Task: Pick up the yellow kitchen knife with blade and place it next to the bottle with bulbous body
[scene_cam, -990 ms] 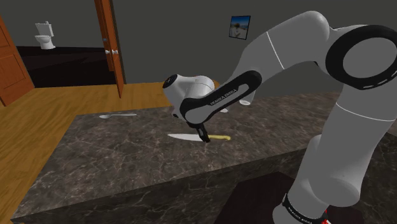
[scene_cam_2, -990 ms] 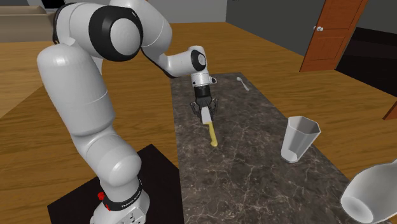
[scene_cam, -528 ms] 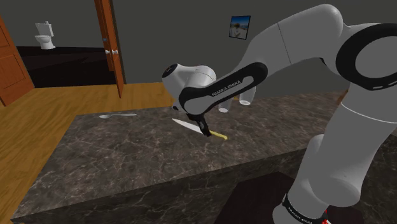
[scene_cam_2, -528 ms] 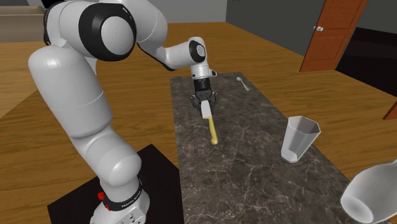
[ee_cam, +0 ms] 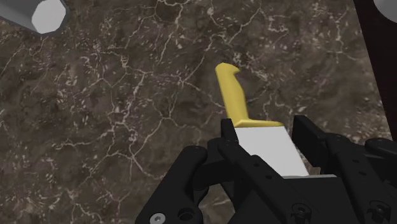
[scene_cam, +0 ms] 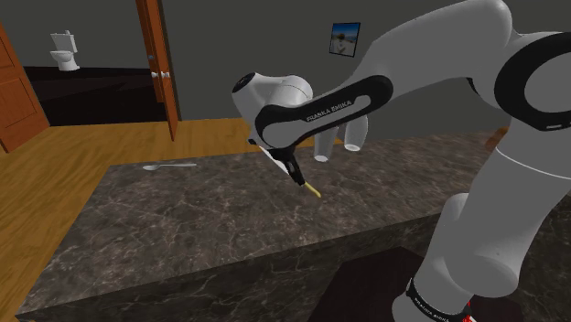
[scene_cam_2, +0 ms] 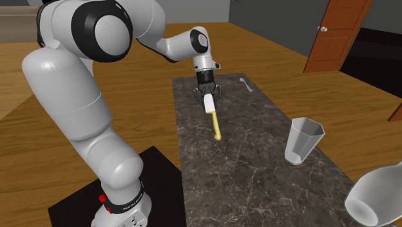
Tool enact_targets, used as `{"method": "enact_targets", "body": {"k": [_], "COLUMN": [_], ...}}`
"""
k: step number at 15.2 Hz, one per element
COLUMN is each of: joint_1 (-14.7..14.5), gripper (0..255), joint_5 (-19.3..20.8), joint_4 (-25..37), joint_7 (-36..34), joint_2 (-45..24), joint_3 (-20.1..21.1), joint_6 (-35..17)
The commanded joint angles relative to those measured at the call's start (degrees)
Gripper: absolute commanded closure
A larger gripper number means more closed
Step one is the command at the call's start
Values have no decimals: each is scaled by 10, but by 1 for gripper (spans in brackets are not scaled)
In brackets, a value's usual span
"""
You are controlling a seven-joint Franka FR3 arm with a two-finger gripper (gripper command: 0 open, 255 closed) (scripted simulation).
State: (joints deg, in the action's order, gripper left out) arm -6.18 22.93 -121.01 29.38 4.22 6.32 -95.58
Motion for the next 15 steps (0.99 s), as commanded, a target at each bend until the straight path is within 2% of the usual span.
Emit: {"method": "enact_targets", "body": {"k": [1,15], "joint_1": [0,-2], "gripper": [255,255], "joint_5": [-1,-5], "joint_4": [11,95], "joint_7": [5,42], "joint_2": [4,23], "joint_3": [1,3], "joint_6": [14,111]}}
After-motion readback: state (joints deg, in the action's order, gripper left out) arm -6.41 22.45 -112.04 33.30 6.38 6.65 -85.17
